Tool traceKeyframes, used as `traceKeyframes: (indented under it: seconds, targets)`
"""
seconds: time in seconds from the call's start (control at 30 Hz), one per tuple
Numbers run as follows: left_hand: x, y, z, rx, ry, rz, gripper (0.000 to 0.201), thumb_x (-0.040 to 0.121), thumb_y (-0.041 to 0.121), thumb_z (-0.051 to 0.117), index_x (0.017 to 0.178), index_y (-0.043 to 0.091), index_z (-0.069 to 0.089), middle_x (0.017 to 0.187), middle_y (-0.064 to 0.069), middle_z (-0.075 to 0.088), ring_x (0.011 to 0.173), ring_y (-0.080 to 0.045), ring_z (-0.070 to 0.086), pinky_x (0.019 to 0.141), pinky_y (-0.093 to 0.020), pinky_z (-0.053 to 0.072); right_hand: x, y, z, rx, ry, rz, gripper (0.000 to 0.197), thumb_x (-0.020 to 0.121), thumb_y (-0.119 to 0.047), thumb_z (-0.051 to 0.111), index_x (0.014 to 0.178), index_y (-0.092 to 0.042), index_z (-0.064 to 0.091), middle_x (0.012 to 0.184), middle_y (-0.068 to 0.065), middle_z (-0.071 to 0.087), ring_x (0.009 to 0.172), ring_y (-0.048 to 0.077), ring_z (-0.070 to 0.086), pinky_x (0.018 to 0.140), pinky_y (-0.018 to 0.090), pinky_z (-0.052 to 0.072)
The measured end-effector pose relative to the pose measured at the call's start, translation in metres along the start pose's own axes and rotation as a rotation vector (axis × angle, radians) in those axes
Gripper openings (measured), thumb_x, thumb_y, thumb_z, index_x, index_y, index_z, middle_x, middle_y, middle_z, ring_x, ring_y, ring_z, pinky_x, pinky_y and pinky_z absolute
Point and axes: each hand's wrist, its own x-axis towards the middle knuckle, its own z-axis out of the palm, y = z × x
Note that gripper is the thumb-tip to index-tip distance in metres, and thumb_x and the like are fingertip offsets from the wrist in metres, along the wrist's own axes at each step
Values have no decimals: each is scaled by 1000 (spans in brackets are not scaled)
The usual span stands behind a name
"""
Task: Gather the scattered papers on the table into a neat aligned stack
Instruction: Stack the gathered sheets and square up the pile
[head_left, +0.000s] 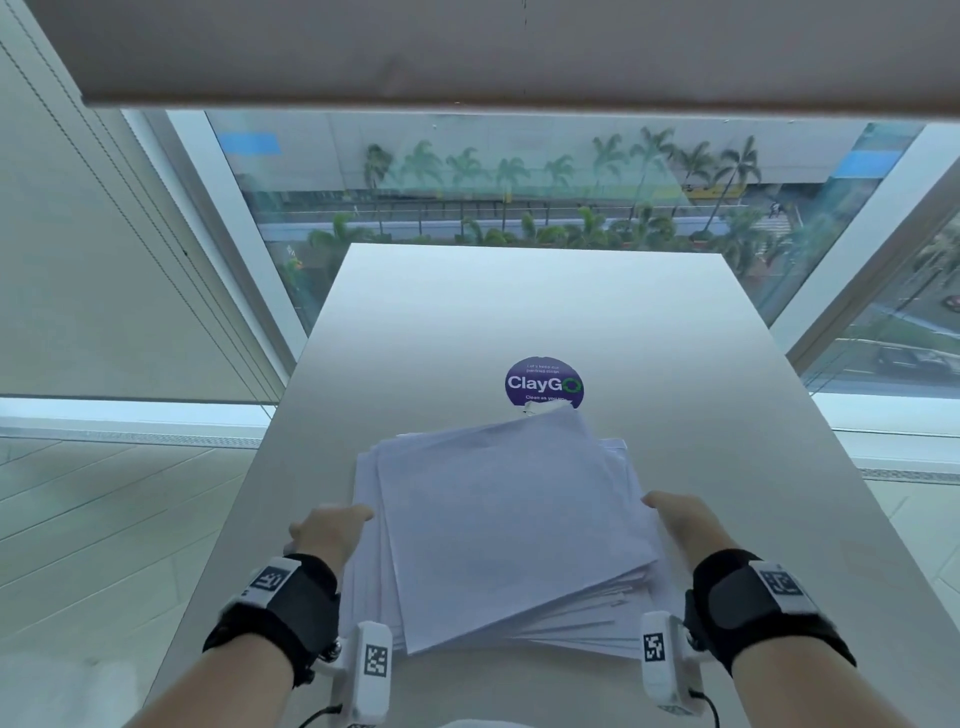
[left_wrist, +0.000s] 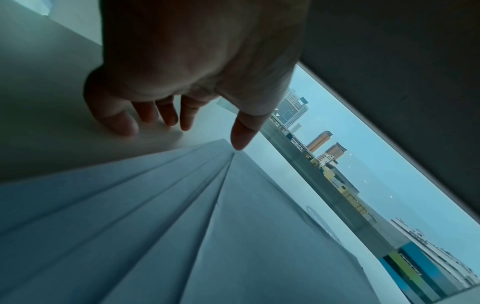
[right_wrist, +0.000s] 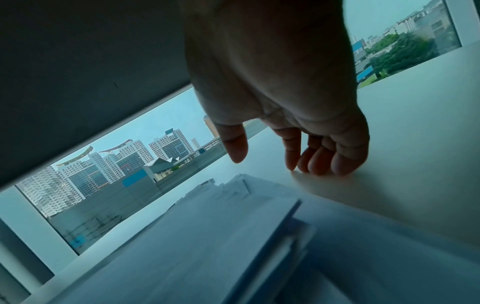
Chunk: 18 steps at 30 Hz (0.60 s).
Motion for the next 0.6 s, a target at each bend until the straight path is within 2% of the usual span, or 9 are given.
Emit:
traceKeyframes:
  seconds: [0.1,0.17,0.23,0.3,0.33,0.4,0.47,0.53,0.6]
  targets:
    - [-7,2,0,-29,-42,35,76,62,41,51,128,4,49,131,-20,44,122,-34,37,102,-46,41,-6,1,4,-16,-53,-10,35,87,-23,55,112,1,59,93,14,59,88,28,56,72,34,43]
    - [-11,6,4,-73,-127,71,62,77,31,58,129,-1,47,131,-20,47,121,-35,43,101,-44,42,-11,-2,11,-26,-99,-13,37,87,-24,56,115,0,56,86,6,51,87,27,53,72,31,40]
    - [-12,8,6,-162,-199,81,47,84,21,59,123,-3,51,101,-20,59,92,-35,56,80,-33,44,-16,-5,14,-21,-134,0,33,88,-26,56,110,-1,53,88,10,56,86,30,58,78,36,47]
    - [-13,10,2,-218,-218,77,37,86,18,56,117,-1,54,70,-13,50,62,-27,46,66,-31,39,-19,-7,10,19,-136,-5,23,90,-23,54,97,-1,53,87,16,59,80,31,59,72,37,54]
    - [-12,9,1,-220,-218,78,41,87,17,54,123,-4,52,78,-17,57,70,-30,53,71,-34,44,-23,-8,7,46,-122,-10,18,92,-20,52,84,-4,51,76,12,53,67,26,52,56,30,52]
    - [-12,7,-2,-213,-193,84,44,90,15,53,129,-4,47,127,-22,55,115,-36,51,98,-42,41,-22,-6,4,84,-48,6,26,94,-16,49,69,-9,43,62,1,33,52,14,30,41,25,32]
    - [-16,9,-2,-232,-199,69,46,89,15,55,131,-1,45,142,-19,44,125,-34,43,105,-43,37,-20,-6,7,117,-79,14,14,92,-17,52,84,-6,50,67,2,38,55,16,34,47,25,29]
    - [-20,13,1,-242,-233,45,47,88,16,57,130,0,45,143,-21,43,126,-36,44,102,-41,40,-23,-10,12,102,-126,38,22,88,-22,54,102,-4,52,84,10,52,70,25,48,57,28,39]
    - [-23,18,4,-220,-241,37,49,87,17,58,130,-2,45,142,-19,44,129,-36,43,103,-41,40,-24,-13,16,101,-149,39,17,87,-22,54,91,-5,53,81,12,51,67,24,46,59,30,38]
